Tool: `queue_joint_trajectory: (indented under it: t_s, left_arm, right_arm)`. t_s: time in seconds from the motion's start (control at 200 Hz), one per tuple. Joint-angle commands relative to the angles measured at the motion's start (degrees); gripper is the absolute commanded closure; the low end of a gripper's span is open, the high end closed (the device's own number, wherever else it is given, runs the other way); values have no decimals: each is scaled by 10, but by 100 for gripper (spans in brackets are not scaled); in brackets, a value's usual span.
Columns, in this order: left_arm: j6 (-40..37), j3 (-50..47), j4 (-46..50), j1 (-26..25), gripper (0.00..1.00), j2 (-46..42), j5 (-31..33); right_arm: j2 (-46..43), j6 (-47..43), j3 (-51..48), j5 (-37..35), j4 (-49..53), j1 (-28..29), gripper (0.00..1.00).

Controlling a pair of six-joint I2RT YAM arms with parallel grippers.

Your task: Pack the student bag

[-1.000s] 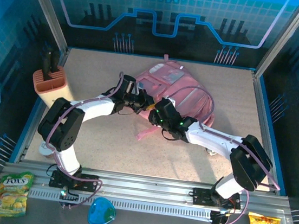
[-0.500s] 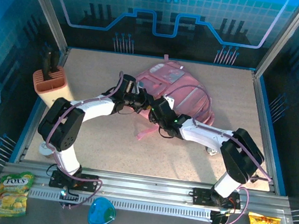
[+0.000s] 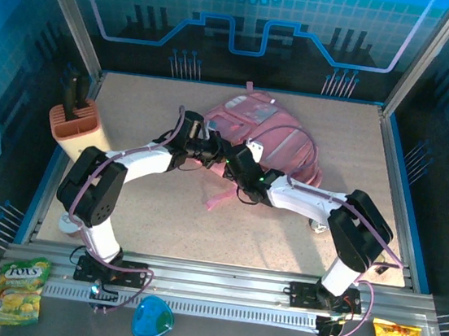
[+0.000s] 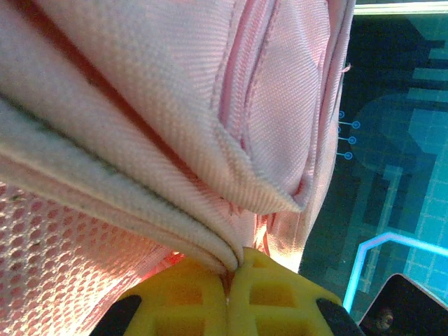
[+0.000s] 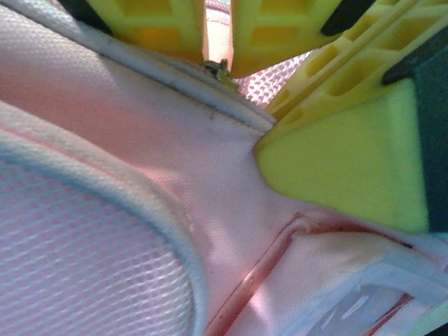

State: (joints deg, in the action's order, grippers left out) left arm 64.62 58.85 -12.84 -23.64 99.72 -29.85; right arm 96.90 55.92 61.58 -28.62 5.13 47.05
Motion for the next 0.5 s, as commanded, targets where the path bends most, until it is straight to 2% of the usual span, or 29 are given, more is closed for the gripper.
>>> queue_joint_trajectory:
  t_s: [0.0, 0.22, 0.495]
  left_arm:
    - [3, 9, -16, -10, 100, -1, -54]
    - [-7, 25, -9, -2, 100, 17, -45]
    - [-26, 45, 13, 2, 100, 22, -42]
  right_arm:
    - [-5, 13, 26, -62, 15, -11, 87]
    - [-30, 18, 35, -37, 122, -17, 92]
    - [-74, 23, -6, -16, 174, -34, 96]
